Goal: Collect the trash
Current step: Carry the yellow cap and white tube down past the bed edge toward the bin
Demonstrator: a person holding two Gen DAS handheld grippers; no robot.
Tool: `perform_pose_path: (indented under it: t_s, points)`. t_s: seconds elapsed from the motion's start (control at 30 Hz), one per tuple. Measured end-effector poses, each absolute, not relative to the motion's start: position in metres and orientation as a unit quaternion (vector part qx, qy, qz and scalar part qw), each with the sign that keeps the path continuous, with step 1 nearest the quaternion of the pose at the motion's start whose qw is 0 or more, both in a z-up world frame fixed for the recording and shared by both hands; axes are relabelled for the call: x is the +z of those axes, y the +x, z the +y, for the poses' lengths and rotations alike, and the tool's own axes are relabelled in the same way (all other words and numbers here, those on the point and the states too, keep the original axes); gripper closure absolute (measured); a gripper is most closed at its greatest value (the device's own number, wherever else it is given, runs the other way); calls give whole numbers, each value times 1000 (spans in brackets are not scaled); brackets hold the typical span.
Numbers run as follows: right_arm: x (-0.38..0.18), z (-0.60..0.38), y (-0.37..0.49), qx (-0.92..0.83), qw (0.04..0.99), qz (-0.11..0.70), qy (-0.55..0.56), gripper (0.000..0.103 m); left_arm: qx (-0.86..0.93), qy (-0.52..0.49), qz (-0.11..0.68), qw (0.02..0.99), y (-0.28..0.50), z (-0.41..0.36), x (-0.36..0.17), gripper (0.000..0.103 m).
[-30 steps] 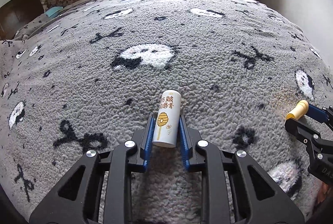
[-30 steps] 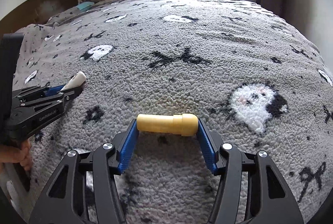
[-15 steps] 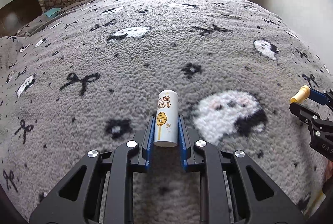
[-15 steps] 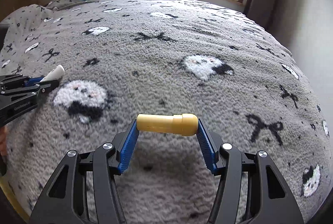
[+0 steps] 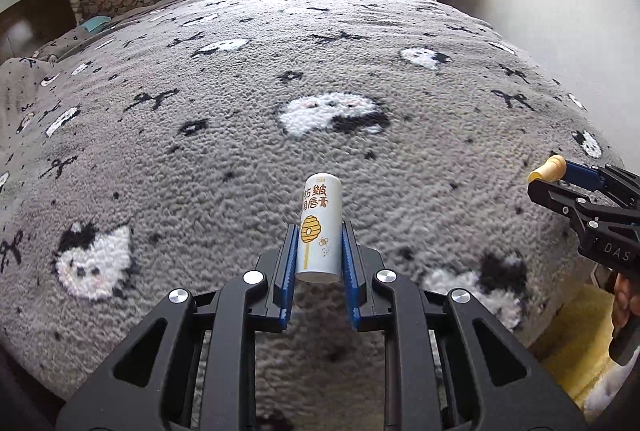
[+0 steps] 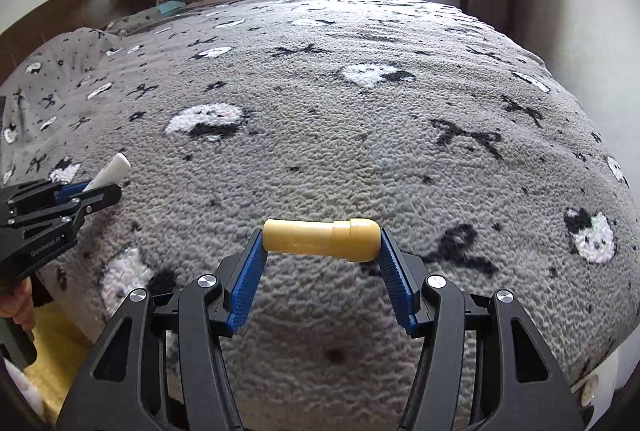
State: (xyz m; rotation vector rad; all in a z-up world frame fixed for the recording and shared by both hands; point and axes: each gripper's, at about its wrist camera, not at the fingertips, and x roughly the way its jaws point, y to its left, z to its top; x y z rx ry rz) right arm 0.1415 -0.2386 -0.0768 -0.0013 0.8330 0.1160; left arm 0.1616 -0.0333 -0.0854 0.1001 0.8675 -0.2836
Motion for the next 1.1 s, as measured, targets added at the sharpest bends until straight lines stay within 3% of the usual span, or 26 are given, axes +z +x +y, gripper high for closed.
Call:
perform_pose_path:
  t_s: [0.6, 1.1]
  points:
    - [-51, -233, 37, 82, 929, 360, 9, 46, -175, 58, 388, 903, 52, -41, -66, 84]
    - [-111, -221, -1, 96, 894, 437, 20, 46, -190, 49, 470, 861, 6, -37, -132, 84]
